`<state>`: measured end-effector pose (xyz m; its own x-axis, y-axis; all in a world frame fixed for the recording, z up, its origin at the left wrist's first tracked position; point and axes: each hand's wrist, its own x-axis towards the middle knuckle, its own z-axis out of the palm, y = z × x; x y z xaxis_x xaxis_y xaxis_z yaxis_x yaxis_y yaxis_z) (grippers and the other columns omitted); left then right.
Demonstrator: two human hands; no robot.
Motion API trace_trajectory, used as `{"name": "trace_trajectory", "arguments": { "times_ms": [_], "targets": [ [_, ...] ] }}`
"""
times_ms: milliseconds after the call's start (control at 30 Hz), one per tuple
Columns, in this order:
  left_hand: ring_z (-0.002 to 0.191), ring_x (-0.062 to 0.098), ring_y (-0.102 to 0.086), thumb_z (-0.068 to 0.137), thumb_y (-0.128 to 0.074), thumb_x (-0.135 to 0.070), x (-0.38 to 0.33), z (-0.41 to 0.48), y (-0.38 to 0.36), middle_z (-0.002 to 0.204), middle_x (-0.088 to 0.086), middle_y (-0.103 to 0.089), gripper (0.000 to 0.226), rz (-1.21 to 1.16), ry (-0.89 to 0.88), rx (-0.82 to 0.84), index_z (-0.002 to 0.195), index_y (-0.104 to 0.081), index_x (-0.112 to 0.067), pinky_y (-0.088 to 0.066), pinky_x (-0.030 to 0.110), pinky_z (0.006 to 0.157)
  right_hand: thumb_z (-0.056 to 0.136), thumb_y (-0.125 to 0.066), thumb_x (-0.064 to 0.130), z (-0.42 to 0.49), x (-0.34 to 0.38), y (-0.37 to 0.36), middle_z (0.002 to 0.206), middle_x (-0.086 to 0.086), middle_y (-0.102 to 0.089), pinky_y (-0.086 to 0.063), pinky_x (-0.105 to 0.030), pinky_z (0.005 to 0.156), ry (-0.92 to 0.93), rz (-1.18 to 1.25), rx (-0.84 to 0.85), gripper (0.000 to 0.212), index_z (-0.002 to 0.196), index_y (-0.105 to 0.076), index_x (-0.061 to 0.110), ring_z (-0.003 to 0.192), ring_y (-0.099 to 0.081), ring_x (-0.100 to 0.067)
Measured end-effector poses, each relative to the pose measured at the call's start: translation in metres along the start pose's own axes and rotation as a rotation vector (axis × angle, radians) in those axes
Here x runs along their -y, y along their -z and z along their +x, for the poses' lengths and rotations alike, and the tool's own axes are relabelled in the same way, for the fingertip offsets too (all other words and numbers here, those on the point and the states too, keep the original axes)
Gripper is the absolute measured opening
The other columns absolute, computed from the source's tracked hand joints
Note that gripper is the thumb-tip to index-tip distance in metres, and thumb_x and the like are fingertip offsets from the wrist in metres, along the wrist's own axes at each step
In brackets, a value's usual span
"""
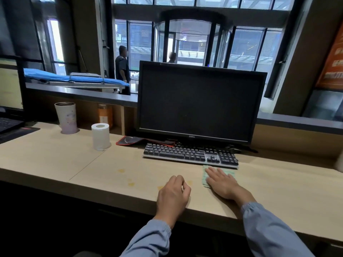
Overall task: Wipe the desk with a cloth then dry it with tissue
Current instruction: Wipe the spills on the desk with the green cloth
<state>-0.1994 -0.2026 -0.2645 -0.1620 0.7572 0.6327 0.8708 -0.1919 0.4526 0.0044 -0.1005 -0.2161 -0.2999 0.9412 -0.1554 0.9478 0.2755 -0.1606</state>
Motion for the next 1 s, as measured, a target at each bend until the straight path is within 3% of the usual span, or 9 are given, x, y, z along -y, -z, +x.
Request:
{"name": "trace_trajectory", "arguments": {
  "times_ms": [167,467,600,833,1000],
  "targets": [
    [0.056,0.016,-0.047,0.092,-0.063,-0.026,-0.002,0.0,-0.002,0.073,-0.007,-0.049,0.014,-0.019,0.012,-0.004,0.084,-0.052,-0.023,-0.038,0.028,0.049,0.109,-0.013,0.045,-0.003,-0.005,0.005,0.173,0.008,0.01,0.006,-0.055,0.124,-0.158,0.001,-0.005,0.058,0.165,0.0,0.035,0.158,0.011,-0.02],
    [0.066,0.015,-0.053,0.097,-0.055,-0.03,-0.002,-0.002,0.004,0.081,-0.006,-0.053,0.01,-0.091,0.013,0.019,0.091,-0.056,-0.022,-0.047,0.03,0.058,0.11,-0.01,0.047,-0.013,0.028,-0.006,0.172,0.011,0.013,0.008,-0.054,0.124,0.023,-0.032,0.015,0.058,0.164,0.004,0.035,0.157,0.015,-0.018],
    [0.064,0.014,-0.051,0.096,-0.05,-0.033,0.0,-0.003,0.004,0.079,-0.008,-0.052,0.015,-0.132,0.005,-0.027,0.089,-0.055,-0.021,-0.045,0.03,0.057,0.11,-0.01,0.045,-0.043,0.031,-0.015,0.17,0.014,0.016,0.008,-0.052,0.125,0.041,-0.067,0.047,0.057,0.164,0.007,0.035,0.157,0.018,-0.017],
    [0.067,0.012,-0.05,0.097,-0.06,-0.024,0.001,-0.001,0.005,0.08,-0.011,-0.051,0.011,-0.205,0.061,-0.039,0.088,-0.054,-0.023,-0.039,0.026,0.061,0.109,-0.013,0.047,-0.039,0.036,-0.005,0.171,0.015,0.013,0.009,-0.052,0.125,0.031,0.004,0.052,0.058,0.165,0.003,0.037,0.157,0.016,-0.014],
    [0.071,0.012,-0.05,0.098,-0.06,-0.022,0.002,-0.006,0.011,0.084,-0.011,-0.052,0.006,-0.226,0.002,-0.025,0.092,-0.057,-0.023,-0.042,0.026,0.063,0.109,-0.01,0.045,-0.042,0.044,-0.007,0.171,0.013,0.015,0.01,-0.054,0.124,0.003,-0.016,0.067,0.058,0.164,0.005,0.035,0.157,0.018,-0.017]
  ]
}}
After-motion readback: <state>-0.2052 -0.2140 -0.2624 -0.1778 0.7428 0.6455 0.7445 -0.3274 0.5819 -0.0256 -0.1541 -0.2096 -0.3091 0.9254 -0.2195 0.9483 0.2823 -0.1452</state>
